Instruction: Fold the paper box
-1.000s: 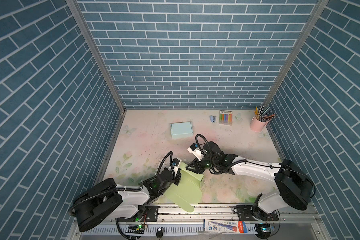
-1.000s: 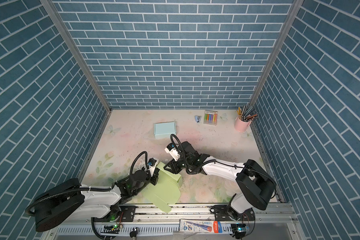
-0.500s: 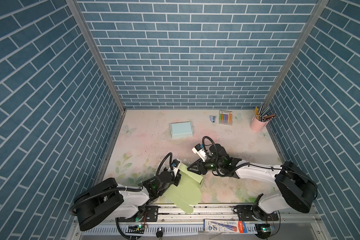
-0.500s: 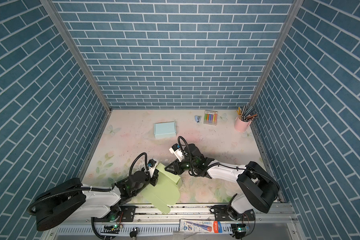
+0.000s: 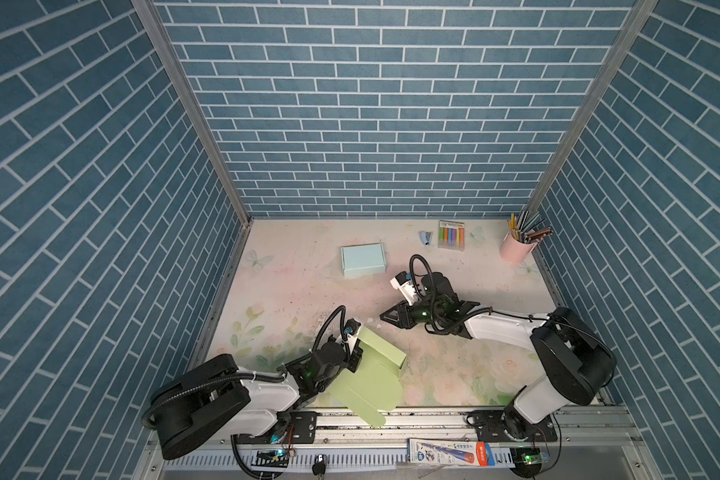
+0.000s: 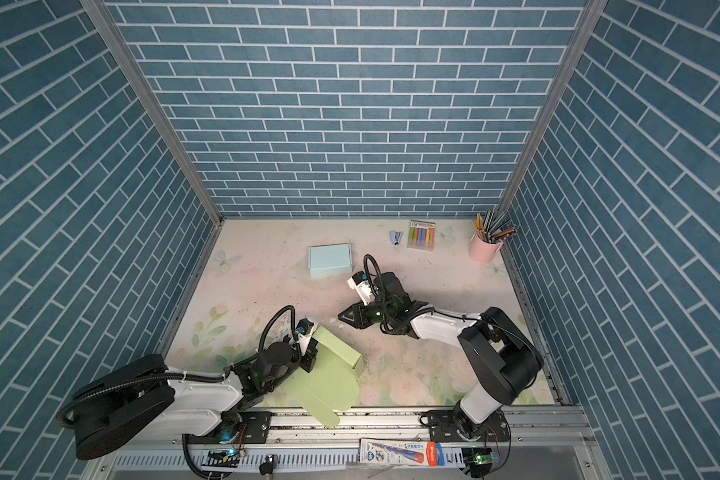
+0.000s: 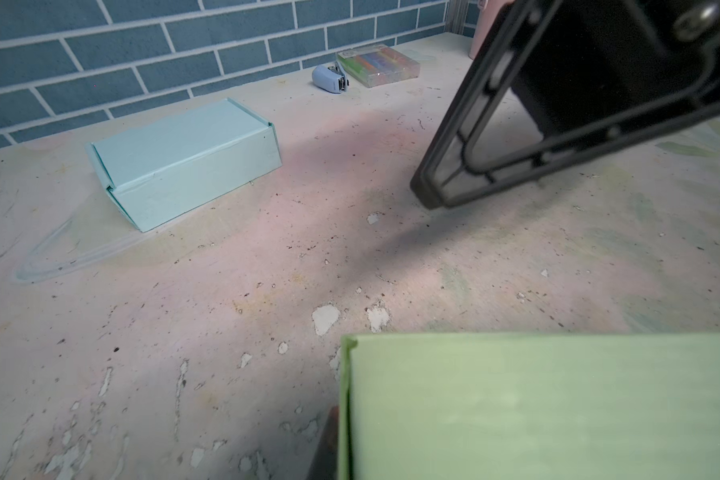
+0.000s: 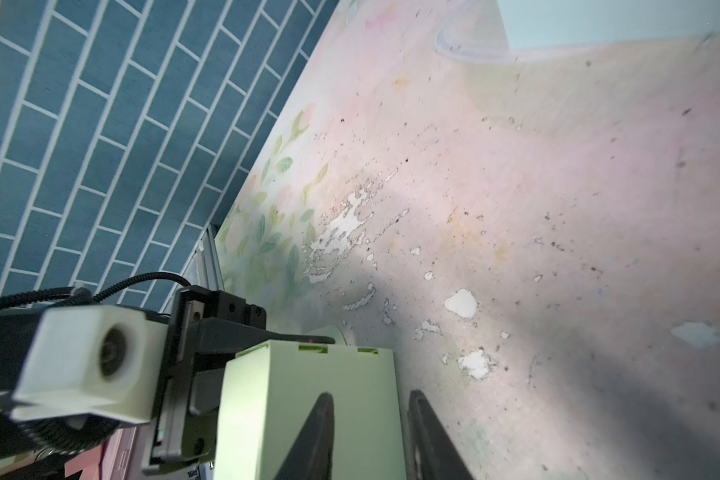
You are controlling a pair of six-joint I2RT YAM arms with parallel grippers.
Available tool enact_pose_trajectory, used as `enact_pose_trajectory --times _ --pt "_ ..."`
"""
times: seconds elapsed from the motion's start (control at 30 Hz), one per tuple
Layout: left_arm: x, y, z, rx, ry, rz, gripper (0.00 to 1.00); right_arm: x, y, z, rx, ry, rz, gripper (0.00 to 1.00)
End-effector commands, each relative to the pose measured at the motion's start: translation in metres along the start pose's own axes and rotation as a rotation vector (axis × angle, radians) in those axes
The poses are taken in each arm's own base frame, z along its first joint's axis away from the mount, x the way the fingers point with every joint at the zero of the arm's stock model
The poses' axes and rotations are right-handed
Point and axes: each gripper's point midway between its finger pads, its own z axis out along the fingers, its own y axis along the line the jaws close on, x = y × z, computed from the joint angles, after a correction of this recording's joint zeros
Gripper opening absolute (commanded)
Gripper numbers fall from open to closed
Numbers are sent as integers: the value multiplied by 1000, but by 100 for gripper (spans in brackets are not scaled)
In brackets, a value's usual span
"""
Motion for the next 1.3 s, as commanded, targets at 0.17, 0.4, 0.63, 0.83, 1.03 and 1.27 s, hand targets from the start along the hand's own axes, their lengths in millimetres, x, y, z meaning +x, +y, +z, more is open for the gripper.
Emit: enact_pose_trajectory --times 0.17,0.4,0.63,0.83,1.03,1.27 --pt "-6 -5 5 22 -18 13 9 23 19 25 -64 109 -76 26" --pt "-6 -6 7 29 -16 13 9 40 26 36 -89 164 -94 22" --pt "-7 -3 9 16 -23 5 8 51 49 40 -174 195 -103 21" --pt "-7 -2 10 11 -26 11 8 56 60 39 -202 189 -96 21" --pt "-6 0 10 -2 -21 21 8 45 48 28 -142 144 -75 27" --pt "-5 1 9 -5 -15 31 8 26 20 3 2 82 -61 47"
